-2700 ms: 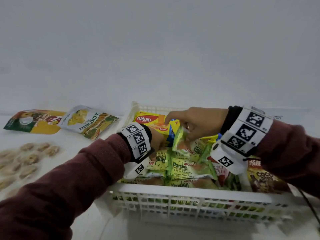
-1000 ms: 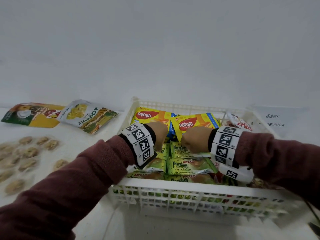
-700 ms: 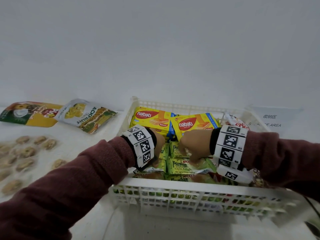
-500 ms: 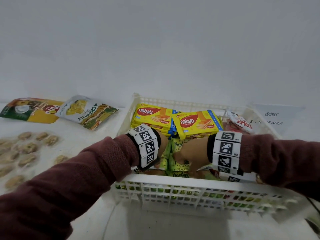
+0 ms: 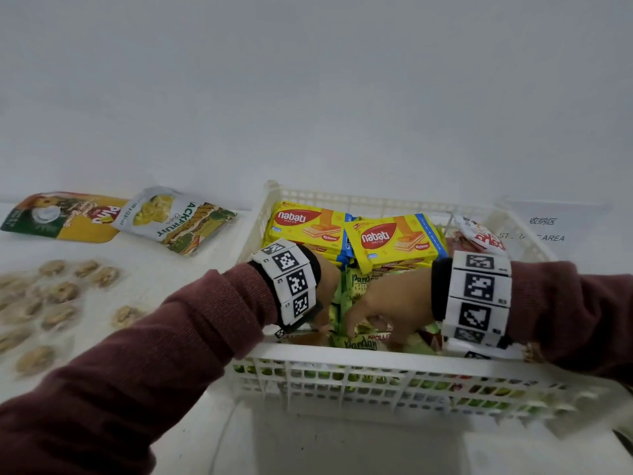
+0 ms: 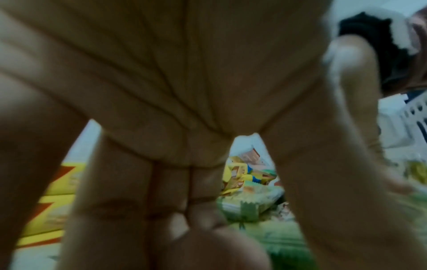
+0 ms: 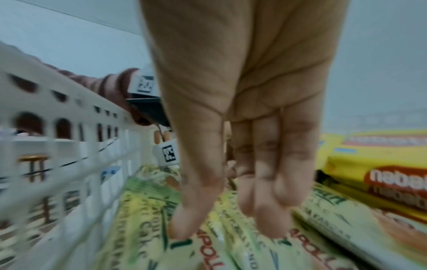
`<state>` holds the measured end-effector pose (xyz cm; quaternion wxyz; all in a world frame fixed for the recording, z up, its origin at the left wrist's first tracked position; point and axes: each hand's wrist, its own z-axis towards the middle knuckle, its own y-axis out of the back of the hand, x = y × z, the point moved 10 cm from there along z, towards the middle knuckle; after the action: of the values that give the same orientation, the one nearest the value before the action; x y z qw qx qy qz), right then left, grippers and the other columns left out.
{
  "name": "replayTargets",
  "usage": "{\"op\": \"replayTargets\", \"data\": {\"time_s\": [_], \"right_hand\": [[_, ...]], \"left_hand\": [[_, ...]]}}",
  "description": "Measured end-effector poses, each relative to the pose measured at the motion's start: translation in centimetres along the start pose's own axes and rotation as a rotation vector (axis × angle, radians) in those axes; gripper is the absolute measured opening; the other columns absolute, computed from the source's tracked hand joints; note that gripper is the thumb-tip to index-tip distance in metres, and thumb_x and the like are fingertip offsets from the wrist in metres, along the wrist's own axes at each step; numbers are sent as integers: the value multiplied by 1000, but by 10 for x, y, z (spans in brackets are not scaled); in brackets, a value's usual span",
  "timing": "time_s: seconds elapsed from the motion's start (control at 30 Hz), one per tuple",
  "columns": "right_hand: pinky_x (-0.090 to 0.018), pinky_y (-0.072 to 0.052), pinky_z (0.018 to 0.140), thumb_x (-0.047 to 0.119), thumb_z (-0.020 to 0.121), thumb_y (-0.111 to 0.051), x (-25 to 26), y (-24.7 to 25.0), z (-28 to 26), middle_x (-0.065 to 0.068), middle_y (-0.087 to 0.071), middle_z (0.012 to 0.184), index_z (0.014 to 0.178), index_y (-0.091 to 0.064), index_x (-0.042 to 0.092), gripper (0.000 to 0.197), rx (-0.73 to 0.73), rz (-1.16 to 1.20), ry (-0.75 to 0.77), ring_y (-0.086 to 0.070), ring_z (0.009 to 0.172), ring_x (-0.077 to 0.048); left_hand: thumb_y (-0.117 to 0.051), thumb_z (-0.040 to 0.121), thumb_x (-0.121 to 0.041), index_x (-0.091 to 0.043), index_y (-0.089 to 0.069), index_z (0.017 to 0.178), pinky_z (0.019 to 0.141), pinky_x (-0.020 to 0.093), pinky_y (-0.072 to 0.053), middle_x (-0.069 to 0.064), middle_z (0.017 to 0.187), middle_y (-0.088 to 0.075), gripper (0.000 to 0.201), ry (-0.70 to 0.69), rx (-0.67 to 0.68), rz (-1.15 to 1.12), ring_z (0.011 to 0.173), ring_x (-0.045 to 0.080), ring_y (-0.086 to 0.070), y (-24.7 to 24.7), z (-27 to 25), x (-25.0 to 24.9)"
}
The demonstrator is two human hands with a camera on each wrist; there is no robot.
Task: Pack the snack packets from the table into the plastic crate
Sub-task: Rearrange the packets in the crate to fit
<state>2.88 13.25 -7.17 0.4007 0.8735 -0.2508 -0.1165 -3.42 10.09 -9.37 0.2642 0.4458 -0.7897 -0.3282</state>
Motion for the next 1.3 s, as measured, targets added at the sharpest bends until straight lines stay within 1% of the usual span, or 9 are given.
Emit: {"op": "replayTargets", "data": {"time_s": [0.2, 0.43, 0.57, 0.67, 0.8, 0.9, 1.03, 1.17, 1.3], "right_hand": [[-23, -26, 47, -3, 84, -57, -3, -24, 10, 5, -34, 67, 121, -46, 4, 39, 104, -84, -73, -40, 79, -19], [-24, -28, 63, -3, 85, -53, 1, -23, 14, -17, -57, 115, 113, -55, 1, 28, 87, -80, -41, -40, 84, -19], [-23, -32, 55, 2, 82, -60, -5, -17, 13, -6, -58, 86, 87, -55, 12, 12, 58, 7, -41, -44, 71, -20], [-23, -38, 58, 24, 77, -73, -32, 7, 2, -8, -62, 88, 90, -54, 16, 24, -76, 121, -156, -57, 80, -22], [-23, -39, 75, 30, 87, -61, -57, 24, -8, -8, -61, 116, 132, -47, 12, 50, -171, -85, -314, -55, 107, -24], [-30, -45, 79, 30, 92, -53, -58, 11, 5, -12, -62, 113, 129, -50, 8, 43, -135, -141, -334, -59, 103, -27], [-29, -44, 76, 30, 94, -48, -60, 3, 10, -14, -61, 115, 126, -51, 2, 42, -110, -109, -372, -59, 105, -28], [-26, -46, 79, 14, 83, -61, -84, 46, -14, -7, -64, 109, 111, -62, 7, 29, -372, 43, -343, -59, 99, -23], [-37, -45, 93, 29, 72, -77, -117, 51, -15, -6, -42, 131, 137, -34, 29, 78, -314, 20, -411, -47, 116, -25]], "left_hand": [[-62, 87, -32, 1, -61, 115, 80, 36, -45, 7, 84, -56, 42, -51, 81, 191, 81, 21, -53, -11, -11, -20], [-54, 93, -25, 2, -55, 120, 94, 34, -45, -1, 63, -35, 38, -88, 16, 296, 63, 18, -39, -5, -20, -39], [-60, 89, -30, -7, -58, 76, 88, 34, -47, -2, 62, -39, 27, -52, 19, 178, 62, 16, -41, -2, -19, -29], [-67, 82, -37, -14, -48, 60, 57, 23, -41, -4, 60, -45, 38, -13, -69, -12, 57, 12, -43, 15, -18, -10], [-68, 82, -34, -11, -56, 75, 49, 19, -32, -2, 66, -48, 27, 67, -159, -92, 59, 13, -44, 27, -14, 14], [-65, 85, -32, -6, -59, 112, 49, 18, -30, 4, 90, -49, 38, 77, -142, -97, 68, 16, -44, 25, -13, 16], [-64, 85, -33, -6, -59, 112, 59, 21, -35, 6, 100, -46, 39, 68, -197, -115, 84, 17, -43, 30, -12, 16], [-63, 87, -26, 0, -62, 113, 63, 22, -38, 7, 97, -54, 37, 60, -326, -224, 88, 18, -47, 45, -15, 23], [-58, 89, -19, -6, -57, 118, 84, 29, -43, 10, 114, -54, 32, 126, -581, -303, 106, 24, -53, 71, -25, 45]]}}
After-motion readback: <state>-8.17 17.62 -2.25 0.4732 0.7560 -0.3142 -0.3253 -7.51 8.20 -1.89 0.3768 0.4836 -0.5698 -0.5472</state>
